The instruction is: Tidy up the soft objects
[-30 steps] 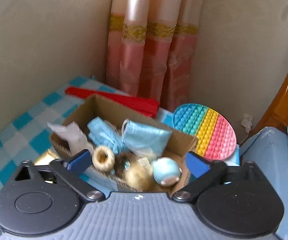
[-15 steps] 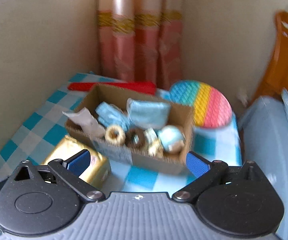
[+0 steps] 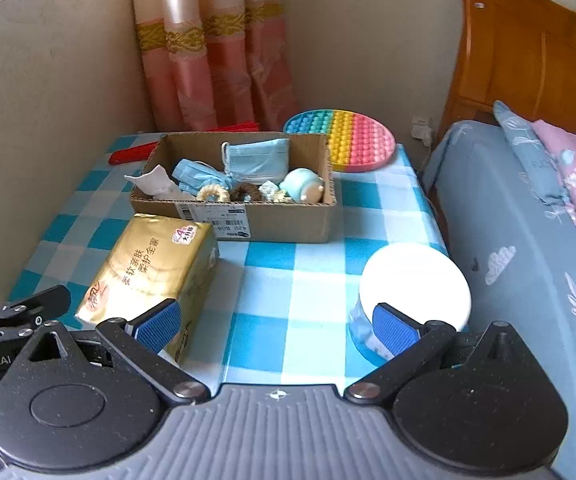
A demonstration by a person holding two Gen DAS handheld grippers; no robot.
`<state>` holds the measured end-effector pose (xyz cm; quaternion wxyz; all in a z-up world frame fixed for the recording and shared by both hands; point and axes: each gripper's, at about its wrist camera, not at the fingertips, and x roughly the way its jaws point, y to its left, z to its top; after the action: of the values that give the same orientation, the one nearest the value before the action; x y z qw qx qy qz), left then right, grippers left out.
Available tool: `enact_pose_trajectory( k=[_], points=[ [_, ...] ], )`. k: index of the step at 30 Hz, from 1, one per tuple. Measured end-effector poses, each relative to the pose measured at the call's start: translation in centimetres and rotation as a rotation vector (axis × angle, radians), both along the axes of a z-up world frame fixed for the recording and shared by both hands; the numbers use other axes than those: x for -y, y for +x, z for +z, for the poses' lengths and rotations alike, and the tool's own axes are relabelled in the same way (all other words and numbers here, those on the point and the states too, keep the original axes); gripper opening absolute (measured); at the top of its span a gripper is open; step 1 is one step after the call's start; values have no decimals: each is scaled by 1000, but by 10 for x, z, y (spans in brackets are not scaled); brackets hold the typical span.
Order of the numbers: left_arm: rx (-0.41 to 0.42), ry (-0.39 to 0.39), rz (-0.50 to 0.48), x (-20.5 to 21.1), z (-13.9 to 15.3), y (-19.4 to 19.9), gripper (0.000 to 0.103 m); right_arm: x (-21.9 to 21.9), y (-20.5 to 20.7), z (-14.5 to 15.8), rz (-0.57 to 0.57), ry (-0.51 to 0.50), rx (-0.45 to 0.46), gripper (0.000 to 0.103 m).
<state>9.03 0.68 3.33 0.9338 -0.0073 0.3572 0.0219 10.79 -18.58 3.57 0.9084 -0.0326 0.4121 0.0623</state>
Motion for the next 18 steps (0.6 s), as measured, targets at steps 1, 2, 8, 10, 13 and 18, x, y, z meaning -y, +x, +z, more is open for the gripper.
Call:
enact_pose_trajectory(
  k=[1,2,8,10,13,18],
  points=[
    [-7,-3,-3,1,1,-1,102,-1,-3,1,-5,-9,6,103],
    [-9,-6,-6,2,3,-2,102,-1,-7,2,-15,-21,12,103],
    [-2,-6,-8,8,12,-9,102,3,-17,8,-34,-14,33,103],
    [1,-5,-8,10,14,-10,102,4,-19,9,-34,-12,36,103],
    [1,-1,-3,12,15,-11,102,5,-22,9,-33,-4,39,103],
    [1,3,-3,15,17,-13,102,5,-23,8,-32,-3,37,103]
  ],
)
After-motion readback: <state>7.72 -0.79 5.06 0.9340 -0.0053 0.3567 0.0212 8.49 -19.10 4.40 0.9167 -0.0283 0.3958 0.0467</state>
